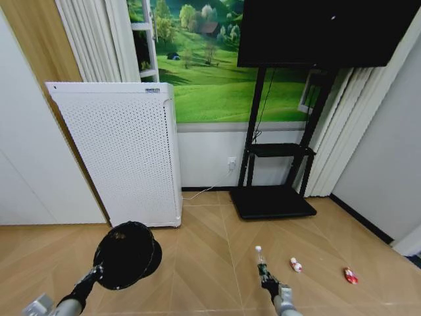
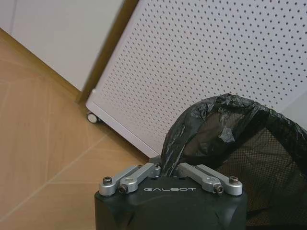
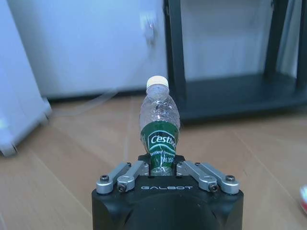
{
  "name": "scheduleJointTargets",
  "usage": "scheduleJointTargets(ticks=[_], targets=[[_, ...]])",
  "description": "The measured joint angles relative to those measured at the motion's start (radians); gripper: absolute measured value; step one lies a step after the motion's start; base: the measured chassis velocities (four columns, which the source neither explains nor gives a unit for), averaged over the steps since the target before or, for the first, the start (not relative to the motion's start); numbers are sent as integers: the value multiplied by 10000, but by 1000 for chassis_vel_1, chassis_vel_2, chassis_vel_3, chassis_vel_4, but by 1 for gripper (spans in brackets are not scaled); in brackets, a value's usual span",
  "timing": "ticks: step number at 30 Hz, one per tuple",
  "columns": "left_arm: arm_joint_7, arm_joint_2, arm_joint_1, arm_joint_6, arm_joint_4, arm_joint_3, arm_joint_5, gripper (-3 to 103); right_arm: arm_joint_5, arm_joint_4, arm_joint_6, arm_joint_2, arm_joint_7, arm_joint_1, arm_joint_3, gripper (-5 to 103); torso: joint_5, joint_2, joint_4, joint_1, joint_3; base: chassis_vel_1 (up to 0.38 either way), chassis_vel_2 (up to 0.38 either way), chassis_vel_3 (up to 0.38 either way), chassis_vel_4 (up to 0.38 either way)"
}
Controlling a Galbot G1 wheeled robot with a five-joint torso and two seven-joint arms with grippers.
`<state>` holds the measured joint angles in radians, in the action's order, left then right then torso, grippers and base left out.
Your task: Pick up the trash bin and place the garbage on the floor into it.
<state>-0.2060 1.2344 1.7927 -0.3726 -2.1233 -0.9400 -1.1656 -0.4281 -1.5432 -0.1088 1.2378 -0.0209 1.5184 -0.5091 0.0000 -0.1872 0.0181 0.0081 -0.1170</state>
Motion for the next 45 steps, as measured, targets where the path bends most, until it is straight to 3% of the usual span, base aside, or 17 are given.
scheduleJointTargets(ticks=[2, 4, 8, 10, 12, 13, 15, 16, 17, 20, 21, 23, 25, 30, 37, 45], targets=[[-40, -251, -320, -85, 211, 284, -66, 4, -279, -676, -235, -61, -253, 331, -124, 20, 1, 0, 0, 0, -1, 0, 0, 0, 0], [-133, -823, -1331, -119, 774, 1315, -227, 4, -482, -1972, -713, -261, -748, 985, -268, 20, 0, 0, 6, 0, -1, 0, 0, 0, 0], [-221, -1011, -1922, -137, 1204, 2053, -232, 4, -556, -2701, -874, -652, -958, 1132, -152, 20, -2, 0, 15, 1, -1, 0, 0, 0, 0], [-199, -1044, -2366, -136, 1708, 2904, 53, 4, -672, -3341, -882, -1321, -1241, 1022, 151, 20, 3, 0, -17, 0, -1, 0, 0, 0, 0], [-209, -1094, -2538, -133, 1857, 3214, 88, 4, -671, -3474, -901, -1383, -1325, 1075, 171, 20, 3, -1, -10, 1, -1, 0, 0, 0, 0], [-269, -1254, -3057, -121, 2326, 4212, 146, 4, -599, -3828, -1054, -1447, -1501, 1312, 206, 20, -1, 1, 0, 1, -2, 0, 0, 0, 0], [-279, -1310, -3209, -115, 2473, 4507, 151, 4, -572, -3921, -1107, -1448, -1540, 1371, 214, 20, 0, 0, 1, 0, -1, 0, 0, 0, 0], [-294, -1480, -3700, -81, 2917, 5390, 162, 4, -499, -4134, -1251, -1445, -1690, 1523, 245, 20, -1, 0, 8, 0, -1, 0, 0, 0, 0], [-294, -1480, -3700, -81, 2917, 5390, 162, 4, -499, -4134, -1251, -1445, -1690, 1523, 245, 20, -1, 0, 8, 0, -1, 0, 0, 0, 0], [-238, -1783, -4931, -63, 3793, 7057, 96, 4, -284, -4426, -1567, -1509, -2130, 1536, 428, 20, 2, 1, 0, 1, -1, 0, 0, 0, 0], [-238, -1783, -4931, -63, 3793, 7057, 96, 4, -284, -4426, -1567, -1509, -2130, 1536, 428, 20, 2, 1, 0, 1, -1, 0, 0, 0, 0], [-335, -1922, -6169, -66, 4456, 8393, -202, 4, -203, -4698, -1619, -1684, -2312, 1332, 796, 20, -1, 0, 4, 1, -1, 0, 0, 0, 0], [-351, -1930, -6419, -63, 4595, 8659, -203, 4, -174, -4756, -1624, -1709, -2340, 1289, 880, 20, 0, 1, 3, 1, -2, 0, 0, 0, 0], [-494, -1771, -7854, -73, 5057, 10341, -205, 4, 133, -5311, -1730, -1880, -2811, 1250, 1401, 20, 1, 1, 1, 1, -1, 0, 0, 0, 0], [-647, -1653, -8342, -192, 4526, 11568, 137, 4, 1185, -5204, -2065, -1766, -3170, 1561, 1938, 20, 1, 0, 4, 1, -1, 0, 0, 0, 0], [-570, -1771, -7739, -305, 3590, 11295, 302, 4, 1938, -4534, -2255, -1546, -3065, 1544, 2249, 18, 1, 1, 2, 1, 0, 0, 0, 0, 0]])
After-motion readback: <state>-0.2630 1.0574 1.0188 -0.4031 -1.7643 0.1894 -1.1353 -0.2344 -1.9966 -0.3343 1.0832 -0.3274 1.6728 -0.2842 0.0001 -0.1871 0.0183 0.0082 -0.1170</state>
